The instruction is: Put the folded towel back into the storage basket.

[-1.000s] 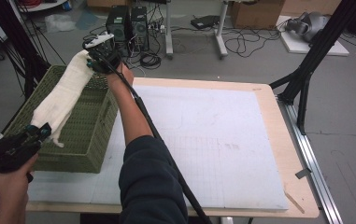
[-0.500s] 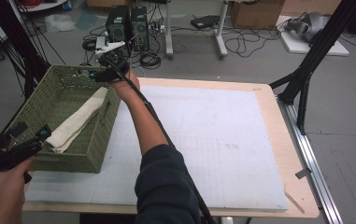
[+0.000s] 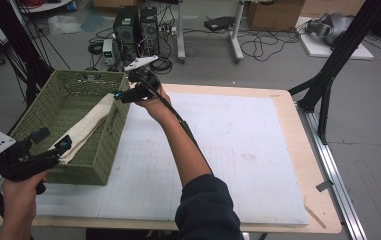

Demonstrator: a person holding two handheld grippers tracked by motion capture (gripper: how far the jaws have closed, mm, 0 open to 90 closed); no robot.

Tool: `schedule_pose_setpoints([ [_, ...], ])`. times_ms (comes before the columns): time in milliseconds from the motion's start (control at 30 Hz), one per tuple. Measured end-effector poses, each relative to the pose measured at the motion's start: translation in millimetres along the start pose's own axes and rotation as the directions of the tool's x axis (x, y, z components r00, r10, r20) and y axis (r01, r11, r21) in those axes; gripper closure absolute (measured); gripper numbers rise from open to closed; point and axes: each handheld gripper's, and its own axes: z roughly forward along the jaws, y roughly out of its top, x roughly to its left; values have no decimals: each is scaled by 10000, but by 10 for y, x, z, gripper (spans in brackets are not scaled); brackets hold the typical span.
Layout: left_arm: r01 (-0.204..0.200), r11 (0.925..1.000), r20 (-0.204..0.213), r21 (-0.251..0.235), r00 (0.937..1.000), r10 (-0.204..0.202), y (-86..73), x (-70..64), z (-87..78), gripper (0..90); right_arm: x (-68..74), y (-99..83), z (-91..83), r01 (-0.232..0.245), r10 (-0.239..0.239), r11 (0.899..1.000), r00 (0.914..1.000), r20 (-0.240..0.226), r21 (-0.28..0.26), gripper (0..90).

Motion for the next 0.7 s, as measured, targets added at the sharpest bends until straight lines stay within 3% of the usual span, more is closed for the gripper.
schedule_pose_setpoints([
  [100,129,9999,325,109,9994,-132,3,-42,37,187,-8,-61,-132,9,-8,9999,10000,74,-106,180],
  [200,66,9999,530,144,9986,-74,7,-86,74,187,-18,-140,-271,64,-63,9999,9998,170,-79,178],
  [500,-158,9991,993,389,9950,119,5,-192,189,186,-164,-352,-720,-349,368,9990,9970,678,-293,174],
  [700,-315,9987,1302,409,9911,259,17,-265,252,186,-220,-488,-1005,-303,329,9992,9936,1077,-263,173],
])
